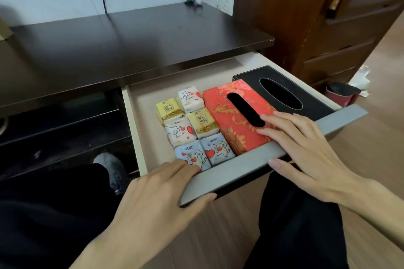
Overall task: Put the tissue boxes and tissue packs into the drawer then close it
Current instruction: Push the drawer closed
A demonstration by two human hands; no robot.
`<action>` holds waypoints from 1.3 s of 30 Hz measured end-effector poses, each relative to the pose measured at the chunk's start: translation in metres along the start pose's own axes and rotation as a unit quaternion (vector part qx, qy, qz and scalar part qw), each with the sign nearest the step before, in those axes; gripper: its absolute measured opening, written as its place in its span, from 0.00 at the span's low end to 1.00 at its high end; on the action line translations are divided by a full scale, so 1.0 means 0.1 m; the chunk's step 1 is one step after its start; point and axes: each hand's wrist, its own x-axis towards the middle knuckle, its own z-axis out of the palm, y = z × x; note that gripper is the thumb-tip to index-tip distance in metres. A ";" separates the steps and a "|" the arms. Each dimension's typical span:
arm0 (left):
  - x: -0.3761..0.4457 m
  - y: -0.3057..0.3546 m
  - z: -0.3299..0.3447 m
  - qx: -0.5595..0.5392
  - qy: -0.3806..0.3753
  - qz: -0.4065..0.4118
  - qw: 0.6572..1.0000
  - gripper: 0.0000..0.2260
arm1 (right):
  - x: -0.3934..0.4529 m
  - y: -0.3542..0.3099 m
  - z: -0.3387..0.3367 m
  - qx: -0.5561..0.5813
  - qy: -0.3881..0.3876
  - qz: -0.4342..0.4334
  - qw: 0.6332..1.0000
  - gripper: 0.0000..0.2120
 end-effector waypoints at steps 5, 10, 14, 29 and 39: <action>0.08 -0.08 0.07 0.010 0.038 0.008 0.999 0.16 | 0.06 0.07 0.06 -0.013 0.019 -0.007 1.000 0.28; 0.24 -0.26 0.09 0.002 0.062 -0.007 0.998 0.18 | 0.31 0.17 0.16 -0.032 0.023 -0.010 0.999 0.28; 0.44 -0.47 0.08 0.018 0.059 -0.023 0.998 0.22 | 0.59 0.26 0.26 -0.039 0.018 -0.004 0.999 0.29; 1.17 -1.23 0.05 0.051 0.082 -0.059 0.994 0.25 | 1.58 0.51 0.54 -0.002 0.019 0.002 1.000 0.27; 0.54 -0.95 0.54 -0.231 0.361 -0.247 0.869 0.28 | 1.29 0.77 0.96 0.150 0.255 0.343 0.891 0.40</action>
